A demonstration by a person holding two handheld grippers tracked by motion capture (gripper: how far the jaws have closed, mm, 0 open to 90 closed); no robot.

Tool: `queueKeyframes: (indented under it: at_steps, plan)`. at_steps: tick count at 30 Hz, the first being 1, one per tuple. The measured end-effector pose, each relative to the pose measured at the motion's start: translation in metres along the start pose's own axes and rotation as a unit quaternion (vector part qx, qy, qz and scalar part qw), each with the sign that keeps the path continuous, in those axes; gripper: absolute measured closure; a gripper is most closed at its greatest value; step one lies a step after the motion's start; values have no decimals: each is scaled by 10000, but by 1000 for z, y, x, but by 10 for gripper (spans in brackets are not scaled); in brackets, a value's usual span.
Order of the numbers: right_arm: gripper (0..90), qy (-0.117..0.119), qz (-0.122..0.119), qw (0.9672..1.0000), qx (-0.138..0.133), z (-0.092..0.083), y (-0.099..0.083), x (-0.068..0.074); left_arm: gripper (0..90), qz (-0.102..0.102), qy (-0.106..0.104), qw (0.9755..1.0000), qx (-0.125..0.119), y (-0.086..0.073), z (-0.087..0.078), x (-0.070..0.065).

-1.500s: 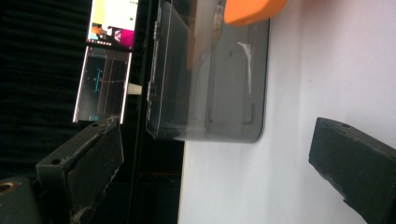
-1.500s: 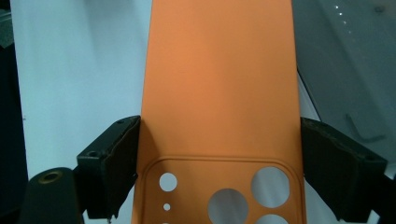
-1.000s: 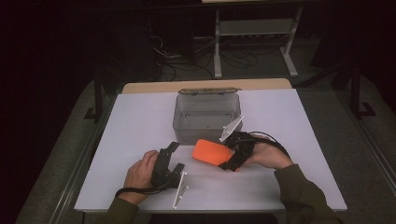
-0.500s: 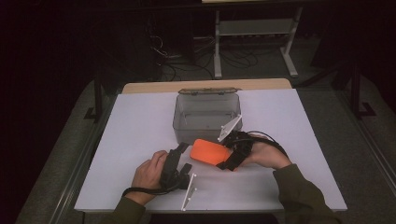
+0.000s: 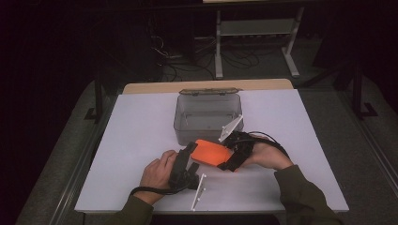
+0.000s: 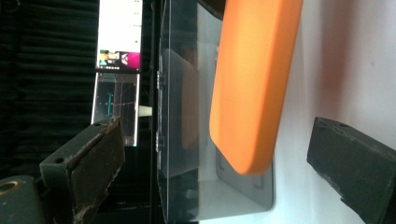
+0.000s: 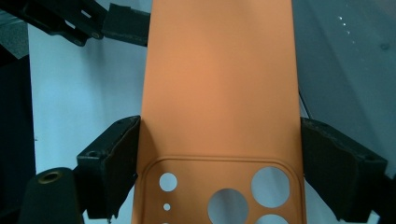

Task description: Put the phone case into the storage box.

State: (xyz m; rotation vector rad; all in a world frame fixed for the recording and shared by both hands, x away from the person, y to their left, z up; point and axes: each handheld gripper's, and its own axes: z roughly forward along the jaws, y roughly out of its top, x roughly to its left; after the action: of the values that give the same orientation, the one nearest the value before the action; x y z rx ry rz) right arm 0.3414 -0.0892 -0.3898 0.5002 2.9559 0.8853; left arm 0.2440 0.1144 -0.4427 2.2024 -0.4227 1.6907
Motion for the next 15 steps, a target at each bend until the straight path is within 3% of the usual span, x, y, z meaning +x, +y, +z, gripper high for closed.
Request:
queueKeyframes:
  at_steps: [15]
  plan:
    - [154, -12, -14, 10000, -24, -1, -1, -2, 44, 187, 91, 9998, -19, 19, 9, -2]
